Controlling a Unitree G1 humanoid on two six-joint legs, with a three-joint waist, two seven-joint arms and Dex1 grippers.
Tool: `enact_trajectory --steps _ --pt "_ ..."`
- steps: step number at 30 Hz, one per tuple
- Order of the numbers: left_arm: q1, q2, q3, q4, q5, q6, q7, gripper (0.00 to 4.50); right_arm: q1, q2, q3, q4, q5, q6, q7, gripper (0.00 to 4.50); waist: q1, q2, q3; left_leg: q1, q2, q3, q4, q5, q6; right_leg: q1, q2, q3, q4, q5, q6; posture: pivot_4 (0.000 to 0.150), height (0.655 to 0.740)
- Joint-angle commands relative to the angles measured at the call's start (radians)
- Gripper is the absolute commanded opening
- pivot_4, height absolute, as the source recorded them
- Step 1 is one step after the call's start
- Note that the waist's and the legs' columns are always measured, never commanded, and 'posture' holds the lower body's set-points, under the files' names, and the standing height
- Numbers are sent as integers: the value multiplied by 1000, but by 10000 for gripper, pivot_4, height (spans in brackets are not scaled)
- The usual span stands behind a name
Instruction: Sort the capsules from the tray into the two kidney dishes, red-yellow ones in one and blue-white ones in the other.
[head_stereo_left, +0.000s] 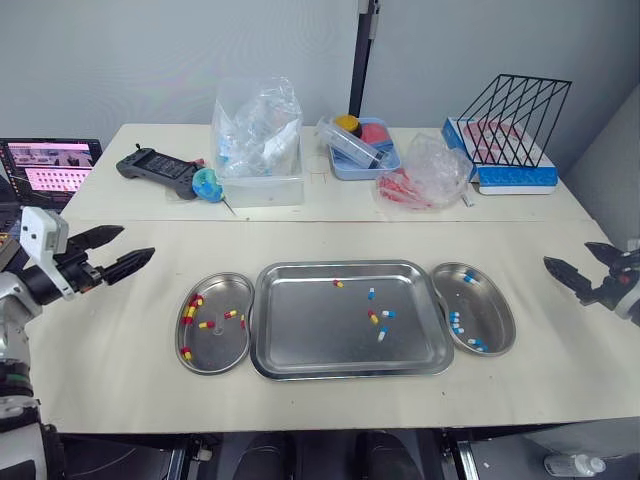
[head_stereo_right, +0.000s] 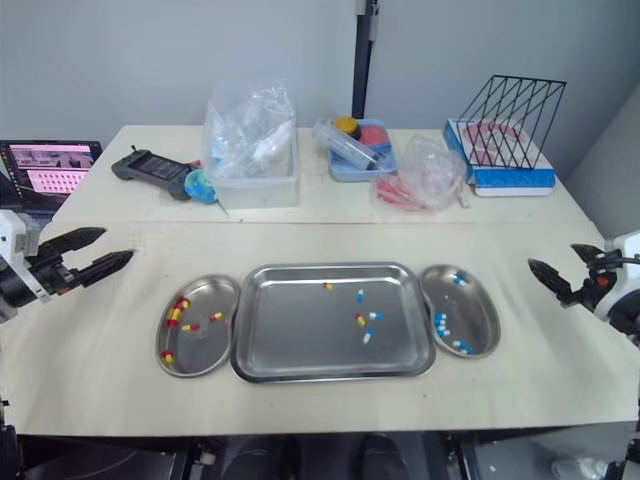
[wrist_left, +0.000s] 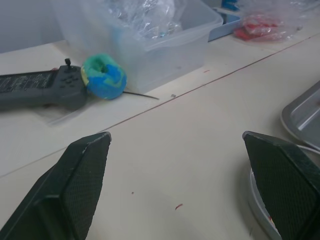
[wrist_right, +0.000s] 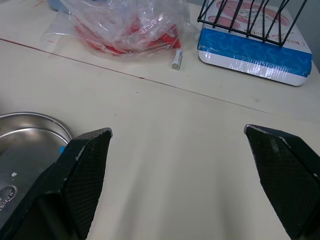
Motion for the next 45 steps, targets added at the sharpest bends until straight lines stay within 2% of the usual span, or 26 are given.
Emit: enact_trajectory --steps 1,6,11,19,22,25,35,45 --pt "-70 -40 -109 -115 2 74 -46 44702 16 1 -56 -55 30 5 -17 45000 6 0 0 0 0 0 0 0 0 0 0 0 0 0 1 1500 7400" --pt "-171 -160 -250 -207 32 115 -46 44702 30 17 -56 -63 20 0 -34 45000 14 0 0 0 -1 1 2 0 0 1 1 1 0 1 2 1500 7400" --pt "-231 -237 -418 -310 85 108 -120 44702 58 39 -77 -116 37 13 -51 45000 7 0 0 -1 -2 1 1 1 -1 1 3 2 -1 1 2 1500 7400" --pt "-373 -363 -600 -186 267 24 -98 44702 96 70 -107 -167 42 19 -82 45000 11 0 0 -1 -3 0 2 0 0 1 3 2 -1 1 2 1500 7400" --pt "-399 -443 -644 -156 310 19 -64 36230 128 91 -118 -202 46 20 -93 45000 16 0 0 -1 -3 0 2 0 1 1 3 3 -2 1 2 1500 7400" --pt "-417 -480 -707 -99 395 -33 -48 26266 151 103 -126 -227 55 26 -105 45000 19 0 0 -1 -3 0 2 0 1 1 2 3 -2 1 3 1500 7400" --pt "-563 -600 -748 243 524 -216 16 26266 161 106 -126 -245 58 28 -121 45000 23 -1 0 -2 -3 -1 2 -1 2 0 2 3 -2 1 3 1500 7400" --pt "-588 -627 -730 327 550 -244 2 26266 167 103 -123 -242 58 29 -131 45000 22 -1 0 -3 -2 -1 3 -1 3 0 2 3 -2 1 3 1500 7400"
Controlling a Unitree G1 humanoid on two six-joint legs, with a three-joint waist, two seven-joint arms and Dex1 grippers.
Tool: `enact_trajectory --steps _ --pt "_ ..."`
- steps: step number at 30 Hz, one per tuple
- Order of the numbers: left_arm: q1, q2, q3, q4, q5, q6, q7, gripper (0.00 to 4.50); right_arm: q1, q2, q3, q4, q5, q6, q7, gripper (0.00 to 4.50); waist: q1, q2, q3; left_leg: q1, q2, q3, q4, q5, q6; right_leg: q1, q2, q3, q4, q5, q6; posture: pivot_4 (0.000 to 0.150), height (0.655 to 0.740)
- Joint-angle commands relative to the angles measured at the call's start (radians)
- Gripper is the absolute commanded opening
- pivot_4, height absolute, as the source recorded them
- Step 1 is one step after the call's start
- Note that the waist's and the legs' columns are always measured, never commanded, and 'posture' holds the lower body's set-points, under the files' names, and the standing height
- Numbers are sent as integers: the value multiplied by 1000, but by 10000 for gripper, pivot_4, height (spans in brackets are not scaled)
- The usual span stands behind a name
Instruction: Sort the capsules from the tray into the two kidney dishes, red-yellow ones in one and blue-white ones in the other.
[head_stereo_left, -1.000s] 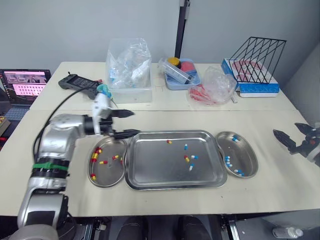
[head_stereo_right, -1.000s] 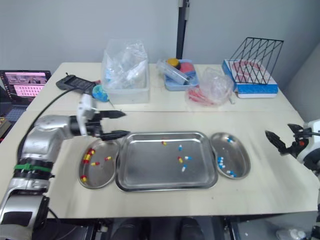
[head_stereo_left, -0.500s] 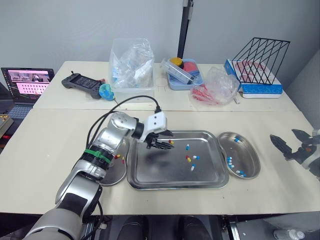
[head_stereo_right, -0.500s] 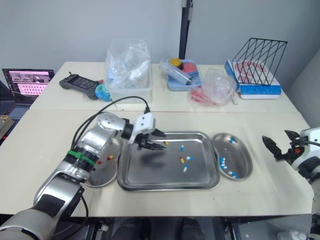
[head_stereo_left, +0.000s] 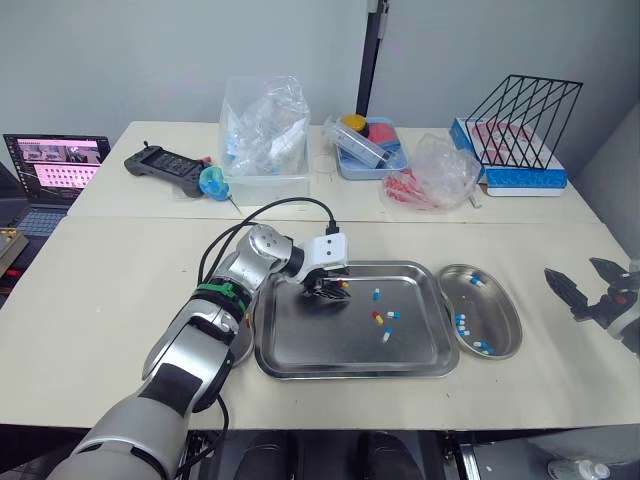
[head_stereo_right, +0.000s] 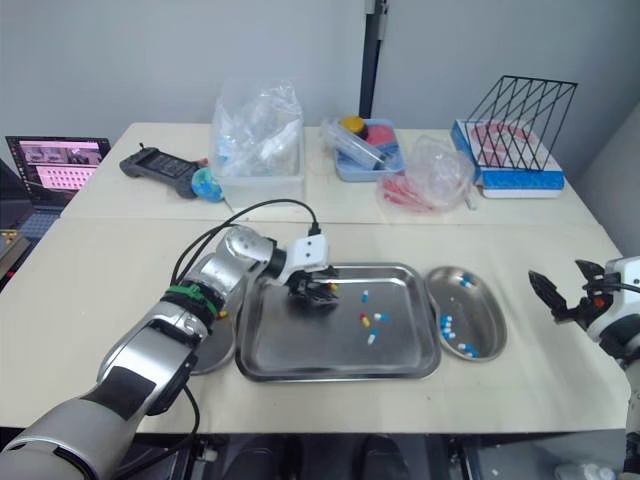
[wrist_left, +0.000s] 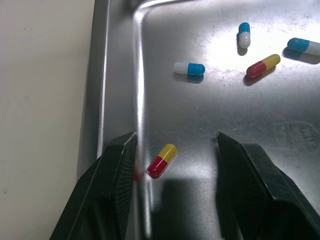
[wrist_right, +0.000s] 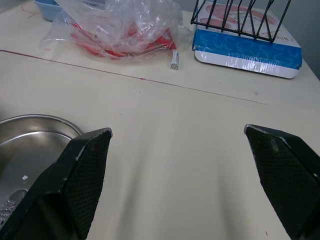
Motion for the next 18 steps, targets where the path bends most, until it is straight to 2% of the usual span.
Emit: enact_trajectory --steps 1,13,18 --pt "-36 -6 12 0 12 -13 -3 26266 -8 -16 -31 -20 13 3 -4 45000 0 0 0 0 0 0 0 0 0 0 0 0 0 0 0 1500 7400" --pt "-15 -14 -22 -40 85 87 6 26266 -2 -18 -22 -2 0 2 -4 45000 -1 0 0 0 0 0 0 0 0 0 0 0 0 0 0 1500 7400" --pt "-4 -16 -16 -83 77 158 -23 26266 -12 -15 -11 3 -7 2 -8 45000 -1 0 0 0 0 0 0 0 0 0 0 0 0 0 0 1500 7400"
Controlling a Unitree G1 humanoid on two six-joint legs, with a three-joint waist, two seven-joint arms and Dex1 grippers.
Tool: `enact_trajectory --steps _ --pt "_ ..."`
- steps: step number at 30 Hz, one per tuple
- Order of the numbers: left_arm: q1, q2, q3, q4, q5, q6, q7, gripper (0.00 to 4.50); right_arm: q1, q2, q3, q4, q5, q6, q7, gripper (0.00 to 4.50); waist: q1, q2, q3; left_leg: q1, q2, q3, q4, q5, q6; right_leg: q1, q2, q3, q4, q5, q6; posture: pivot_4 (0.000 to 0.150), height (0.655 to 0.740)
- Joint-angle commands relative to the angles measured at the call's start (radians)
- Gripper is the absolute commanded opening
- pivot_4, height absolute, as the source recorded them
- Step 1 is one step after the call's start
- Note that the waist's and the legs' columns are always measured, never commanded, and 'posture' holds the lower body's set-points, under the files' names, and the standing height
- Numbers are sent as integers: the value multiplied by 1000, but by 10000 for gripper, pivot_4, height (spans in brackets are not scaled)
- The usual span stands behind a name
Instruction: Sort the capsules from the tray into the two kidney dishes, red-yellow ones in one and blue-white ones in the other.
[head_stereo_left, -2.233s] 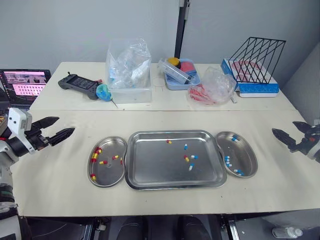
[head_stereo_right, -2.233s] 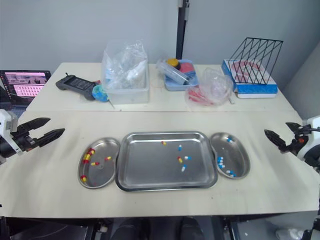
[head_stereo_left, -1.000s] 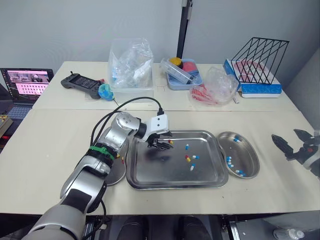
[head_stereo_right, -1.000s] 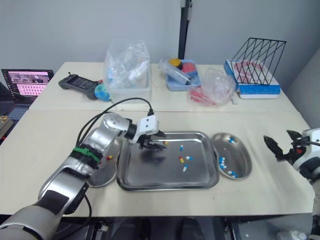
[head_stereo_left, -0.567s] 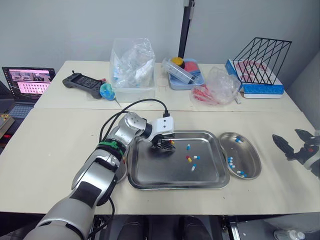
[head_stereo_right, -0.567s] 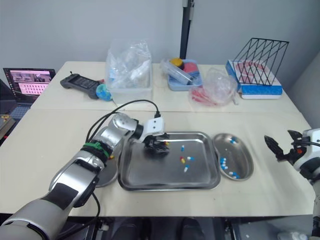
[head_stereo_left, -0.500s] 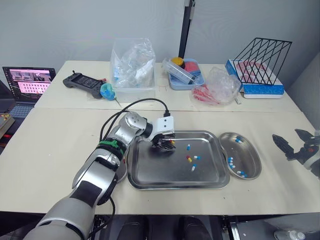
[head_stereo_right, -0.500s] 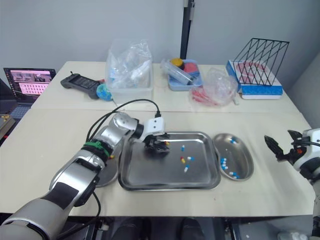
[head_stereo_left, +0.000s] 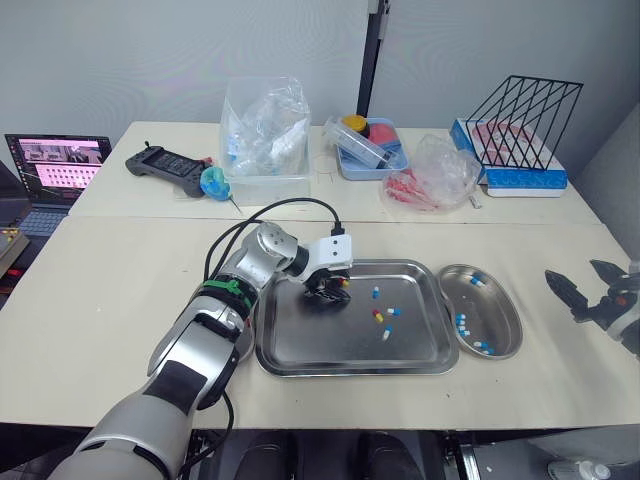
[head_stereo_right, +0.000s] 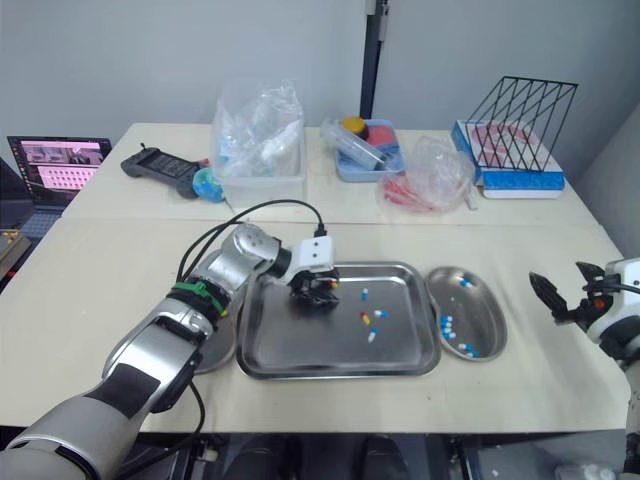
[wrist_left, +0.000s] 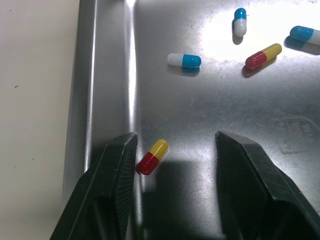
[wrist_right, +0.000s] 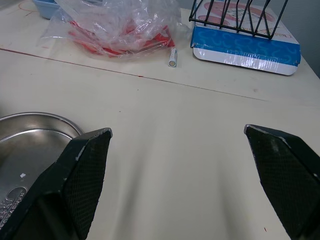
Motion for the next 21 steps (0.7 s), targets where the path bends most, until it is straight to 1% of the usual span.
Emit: enact_trajectory --steps 1,3,6,9,10,11,12,16,21 --pt "12 2 -9 -63 2 55 -25 26266 -8 -15 -14 -10 -1 2 -5 45000 0 0 0 0 0 0 0 0 0 0 0 0 0 0 0 1500 7400" --pt "22 4 -9 -90 7 72 -17 26266 -8 -14 -12 -10 -2 2 -4 45000 0 0 0 0 0 0 0 0 0 0 0 0 0 0 0 1500 7400" --pt "33 10 -16 -114 23 90 -7 18518 -8 -12 -8 -16 -2 4 -5 45000 0 0 0 0 0 0 0 0 0 0 0 0 0 0 0 1500 7400" --pt "34 19 -29 -132 40 100 -9 8338 -10 -12 -2 -17 -1 7 -6 45000 0 0 0 0 0 0 0 0 0 0 0 0 0 0 0 1500 7400" --pt "33 22 -35 -134 47 99 -7 4271 -11 -12 -1 -16 -1 8 -7 45000 0 0 0 0 0 0 0 0 0 0 0 0 0 0 0 1500 7400" --pt "34 25 -39 -139 51 100 -6 1667 -10 -12 0 -16 0 9 -7 45000 0 0 0 0 0 0 0 0 0 0 0 0 0 0 0 1500 7400" --pt "34 25 -41 -144 53 106 -5 369 -9 -11 1 -16 -1 10 -8 45000 0 0 0 0 0 0 0 0 0 0 0 0 0 0 0 1500 7400" --pt "39 25 -37 -180 42 143 -17 369 -9 -11 7 -13 -5 15 -9 45000 0 0 0 0 0 0 0 0 0 0 0 0 0 0 0 1500 7400" --pt "53 33 12 -301 -36 256 -61 369 -12 -15 8 -10 -5 18 -7 45000 -1 0 0 0 0 0 0 0 0 0 0 0 0 0 0 1500 7400"
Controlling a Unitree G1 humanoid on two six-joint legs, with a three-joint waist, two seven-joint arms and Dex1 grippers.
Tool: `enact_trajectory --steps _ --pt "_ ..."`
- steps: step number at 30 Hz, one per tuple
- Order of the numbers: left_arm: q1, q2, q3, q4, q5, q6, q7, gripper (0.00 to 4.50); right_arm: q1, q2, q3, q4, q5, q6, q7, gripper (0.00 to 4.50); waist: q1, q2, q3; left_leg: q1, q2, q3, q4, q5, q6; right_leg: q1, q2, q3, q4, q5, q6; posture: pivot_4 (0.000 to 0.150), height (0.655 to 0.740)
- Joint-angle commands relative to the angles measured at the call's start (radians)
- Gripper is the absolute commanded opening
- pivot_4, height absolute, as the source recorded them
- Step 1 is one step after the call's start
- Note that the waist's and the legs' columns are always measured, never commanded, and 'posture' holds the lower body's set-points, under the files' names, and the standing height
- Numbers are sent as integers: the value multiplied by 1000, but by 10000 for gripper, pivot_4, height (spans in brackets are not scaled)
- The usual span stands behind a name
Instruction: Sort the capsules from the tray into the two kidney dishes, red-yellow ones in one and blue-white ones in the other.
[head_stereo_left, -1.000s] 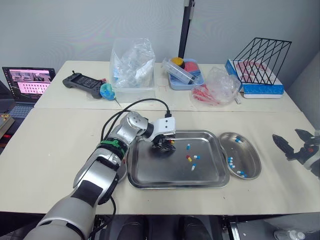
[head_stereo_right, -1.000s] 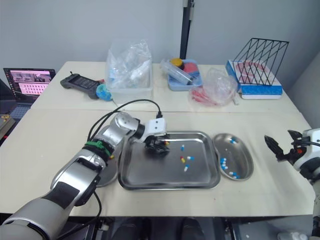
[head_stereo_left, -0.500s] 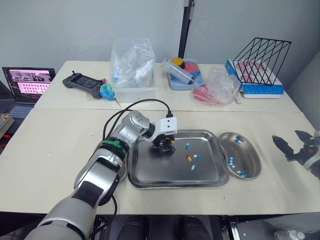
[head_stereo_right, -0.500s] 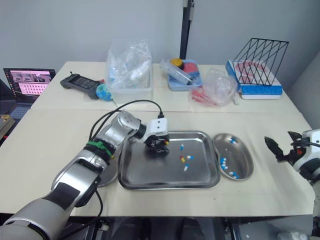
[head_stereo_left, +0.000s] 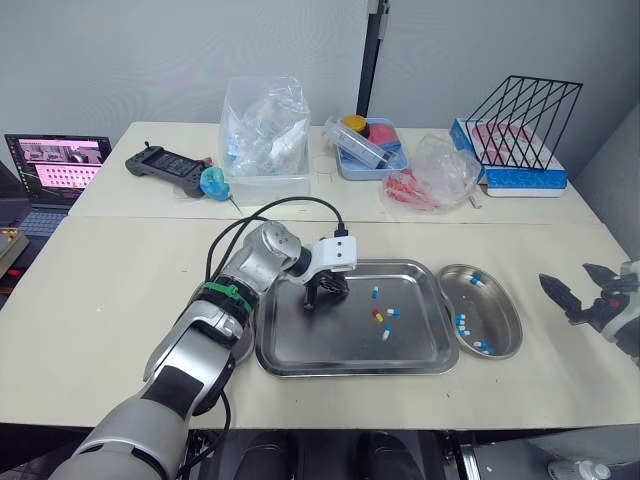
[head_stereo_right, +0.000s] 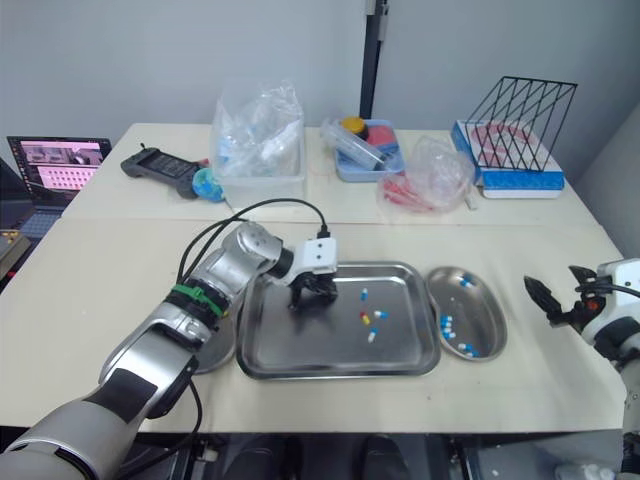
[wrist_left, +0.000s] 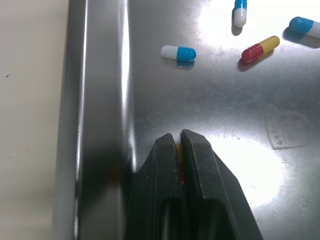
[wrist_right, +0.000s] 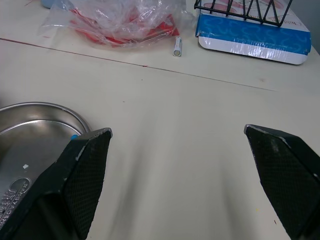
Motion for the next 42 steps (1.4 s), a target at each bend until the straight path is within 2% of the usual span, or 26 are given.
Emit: enact_trajectory --steps 1,2,6,12,16,18,24,26,32,37,42 --pt "2 12 45 -111 -62 80 -30 369 -14 -16 -14 -11 -1 -2 -2 45000 0 0 0 0 0 0 0 0 0 0 0 0 0 0 0 1500 7400" --pt "6 27 47 -146 -59 75 -24 369 -18 -17 -13 -8 -2 -2 -1 45000 0 0 0 0 0 0 0 0 0 0 0 0 0 0 0 1500 7400" --pt "17 93 164 -352 -171 244 -18 369 -50 -26 -6 16 0 -3 14 45000 -4 0 0 0 0 0 0 0 0 -1 0 0 1 0 0 1500 7400" --pt "85 204 275 -527 -290 443 -2 369 -68 -36 -16 33 9 -21 48 45000 -11 1 0 1 0 0 0 0 0 1 0 0 1 0 0 1500 7400" --pt "239 373 408 -629 -367 408 -21 369 -83 -60 -47 49 21 -30 74 45000 -20 1 0 2 1 0 -1 1 -2 0 0 1 2 0 0 1500 7400" --pt "290 417 450 -656 -400 389 -11 369 -85 -67 -55 56 24 -32 83 45000 -23 1 0 2 1 0 -2 2 -3 0 0 1 2 -1 -1 1500 7400" --pt "600 563 627 -694 -488 346 -28 369 -117 -76 -27 86 17 -25 135 45000 -23 1 0 3 1 1 -2 1 -2 2 -1 0 1 -1 -1 1500 7400" --pt "672 587 644 -731 -522 328 -49 369 -133 -79 -18 107 7 -24 135 45000 -24 1 0 4 2 1 -3 1 -2 1 0 0 1 -1 -1 1500 7400" --pt "741 607 653 -748 -566 378 2 369 -174 -86 18 145 -10 -33 157 45000 -6 1 0 3 2 0 -2 1 -3 1 -1 -1 1 -1 -2 1500 7400" --pt "750 611 652 -761 -598 383 22 16027 -204 -96 28 174 -21 -39 173 45000 -8 1 0 3 2 1 -2 1 -3 1 -1 -1 1 -1 -2 1500 7400" --pt "758 584 760 -691 -684 380 60 33670 -227 -118 20 213 -28 -49 183 45000 -13 1 0 3 2 1 -2 1 -3 1 -1 -1 2 -1 -2 1500 7400"
